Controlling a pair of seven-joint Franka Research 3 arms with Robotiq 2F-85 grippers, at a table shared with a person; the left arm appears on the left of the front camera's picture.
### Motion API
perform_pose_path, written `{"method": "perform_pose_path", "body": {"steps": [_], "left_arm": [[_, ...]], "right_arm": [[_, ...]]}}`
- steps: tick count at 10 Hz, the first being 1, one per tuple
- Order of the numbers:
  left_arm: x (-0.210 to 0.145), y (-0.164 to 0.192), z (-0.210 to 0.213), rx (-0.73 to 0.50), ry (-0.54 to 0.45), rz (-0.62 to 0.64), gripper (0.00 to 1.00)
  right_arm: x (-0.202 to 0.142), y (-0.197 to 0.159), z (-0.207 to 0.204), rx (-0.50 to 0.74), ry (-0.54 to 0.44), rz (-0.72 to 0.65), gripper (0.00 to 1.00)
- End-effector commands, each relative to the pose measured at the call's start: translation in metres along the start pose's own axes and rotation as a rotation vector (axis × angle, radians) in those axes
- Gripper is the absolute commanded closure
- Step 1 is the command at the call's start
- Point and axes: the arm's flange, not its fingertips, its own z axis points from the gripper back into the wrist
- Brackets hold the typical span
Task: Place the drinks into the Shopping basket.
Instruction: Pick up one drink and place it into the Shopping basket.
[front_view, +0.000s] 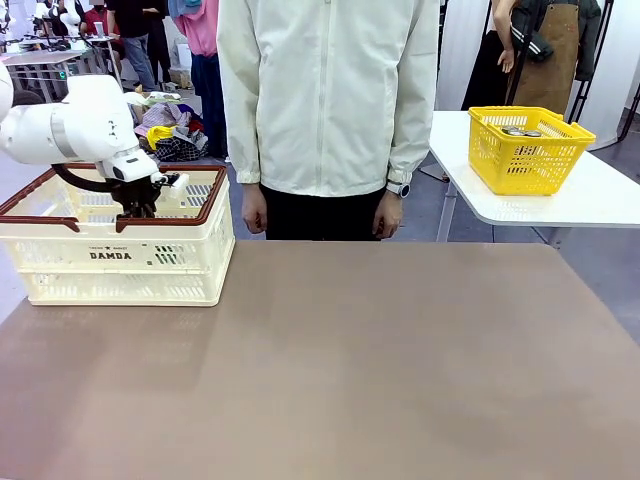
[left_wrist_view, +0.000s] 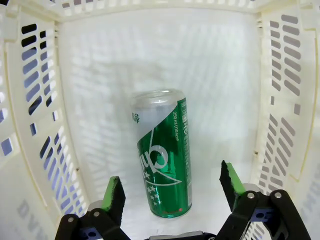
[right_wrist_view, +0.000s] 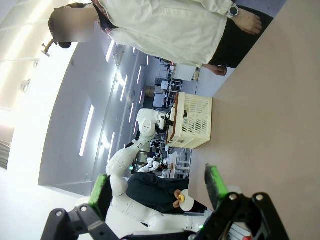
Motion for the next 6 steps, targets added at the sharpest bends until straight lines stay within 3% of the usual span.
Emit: {"method": "perform_pose_path", "body": {"steps": [1, 4, 5, 6], "left_arm": [[-0.002, -0.006, 0.010, 0.008, -0.001, -0.021, 0.00], [-0.007, -0.022, 0.047, -0.033, -0.005, -0.016, 0.00], [-0.011, -0.037, 0.086, -0.048, -0.039, 0.001, 0.00], [-0.011, -0.058, 0.128, -0.059, -0.148, -0.006, 0.00]], "right_arm": [[0.002, 0.005, 0.000, 0.007, -0.001, 0.001, 0.00], [0.002, 0.005, 0.000, 0.007, -0.001, 0.001, 0.00], [0.002, 0.005, 0.000, 0.007, -0.001, 0.001, 0.00], [0.002, 0.005, 0.000, 0.007, -0.001, 0.001, 0.00]]}}
